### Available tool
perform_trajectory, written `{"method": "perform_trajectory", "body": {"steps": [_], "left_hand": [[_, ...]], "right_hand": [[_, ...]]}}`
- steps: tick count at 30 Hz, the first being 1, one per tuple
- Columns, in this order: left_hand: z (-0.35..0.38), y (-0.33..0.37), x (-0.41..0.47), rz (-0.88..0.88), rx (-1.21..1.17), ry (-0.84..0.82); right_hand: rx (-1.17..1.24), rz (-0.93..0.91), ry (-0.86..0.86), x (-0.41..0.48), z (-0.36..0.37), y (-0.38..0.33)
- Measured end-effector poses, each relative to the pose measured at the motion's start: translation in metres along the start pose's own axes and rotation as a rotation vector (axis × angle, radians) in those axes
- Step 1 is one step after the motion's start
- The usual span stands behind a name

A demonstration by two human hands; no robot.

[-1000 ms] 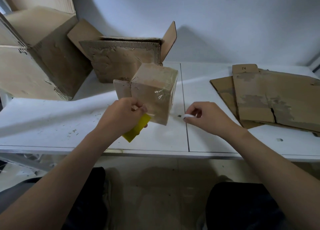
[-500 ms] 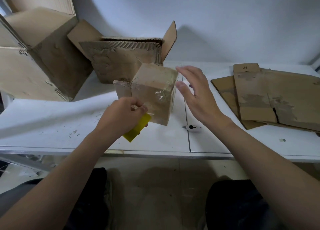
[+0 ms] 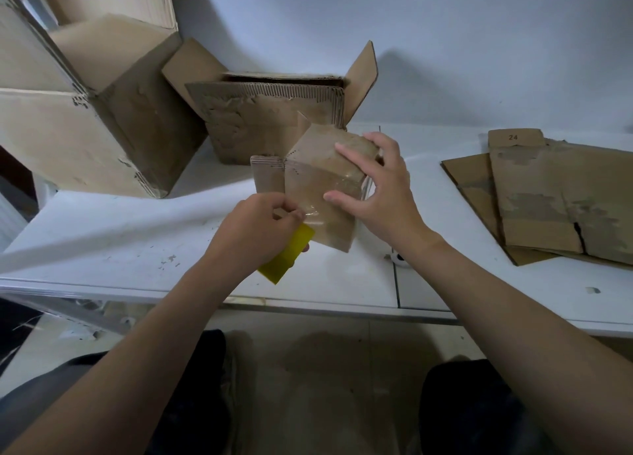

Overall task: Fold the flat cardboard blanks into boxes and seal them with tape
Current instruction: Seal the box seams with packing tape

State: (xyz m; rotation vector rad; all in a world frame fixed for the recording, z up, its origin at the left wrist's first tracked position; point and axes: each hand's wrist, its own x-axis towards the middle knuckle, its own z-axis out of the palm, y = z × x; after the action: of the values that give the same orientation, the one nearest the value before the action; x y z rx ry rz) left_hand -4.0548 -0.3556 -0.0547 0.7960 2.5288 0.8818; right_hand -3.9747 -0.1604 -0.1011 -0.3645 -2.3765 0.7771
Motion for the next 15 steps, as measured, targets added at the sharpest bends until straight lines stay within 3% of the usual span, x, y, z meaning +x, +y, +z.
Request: {"method": "perform_trajectory", "body": {"steps": [4,9,13,15], "left_hand": [[0.000,-0.005,0.000,-0.041,-0.127,-0.008],[0.018,-0.006,-0.008,-0.088,-0.295,0.038],[0.033,-0.013,-0.014,-0.107,-0.299,0.020],[0.035,-0.017,-0.018,-0.090,-0.335,0.030]], "right_hand": [[-0.054,0.081,-0.147,0.002,-0.008,-0.009],[0.447,0.334,-0.244,-0.013,-0.011,-0.009],[0.368,0.476,-0.342,-0.025,-0.006,-0.002],[0.254,0.459,-0.406,-0.030,-0.004,0.000]]}}
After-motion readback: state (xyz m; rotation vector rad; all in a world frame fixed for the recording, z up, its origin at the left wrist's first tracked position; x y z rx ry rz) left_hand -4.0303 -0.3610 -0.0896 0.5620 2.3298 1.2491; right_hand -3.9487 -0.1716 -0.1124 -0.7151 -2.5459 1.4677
